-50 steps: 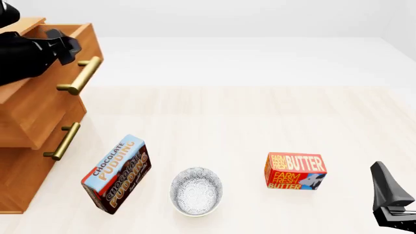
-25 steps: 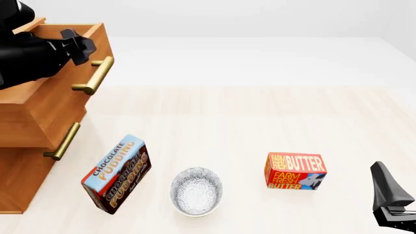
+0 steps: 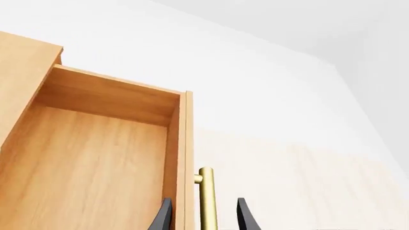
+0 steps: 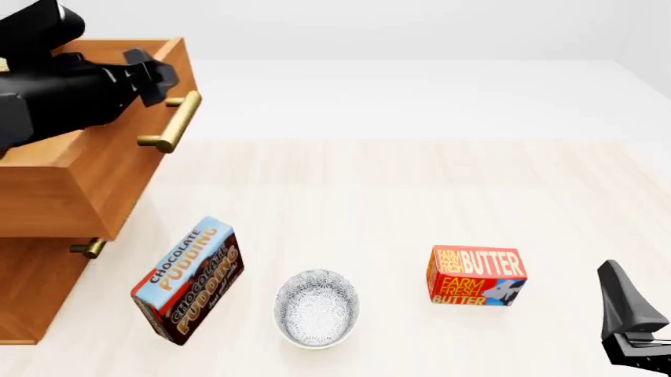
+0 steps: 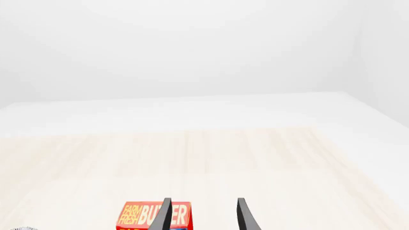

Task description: Put the bowl in the top drawer of the cabinet.

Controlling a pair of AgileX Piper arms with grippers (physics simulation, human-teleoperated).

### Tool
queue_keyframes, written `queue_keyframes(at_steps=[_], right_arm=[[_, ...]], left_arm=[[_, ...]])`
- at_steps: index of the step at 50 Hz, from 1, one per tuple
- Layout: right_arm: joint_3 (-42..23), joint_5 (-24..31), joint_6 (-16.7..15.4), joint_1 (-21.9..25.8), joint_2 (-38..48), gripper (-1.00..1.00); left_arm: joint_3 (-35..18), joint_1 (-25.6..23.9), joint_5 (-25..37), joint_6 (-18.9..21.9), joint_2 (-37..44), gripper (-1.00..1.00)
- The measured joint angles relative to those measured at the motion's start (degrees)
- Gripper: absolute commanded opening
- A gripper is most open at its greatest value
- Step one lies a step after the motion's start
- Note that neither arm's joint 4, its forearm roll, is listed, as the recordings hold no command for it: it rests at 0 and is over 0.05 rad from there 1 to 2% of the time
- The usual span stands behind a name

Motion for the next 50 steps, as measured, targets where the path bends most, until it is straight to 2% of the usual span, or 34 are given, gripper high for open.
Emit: queue_keyframes(at_steps=[40,50], right_arm=[[0.00,0.00,0.01,0.00,0.00,1.00],[0.00,0.00,0.00,0.00,-0.01,1.00]], left_arm=[[0.28,-5.79,-0.41,-1.51,-0.14,1.00],[0.51,-6.94,-0.28,-3.30,-0.55,1.00]])
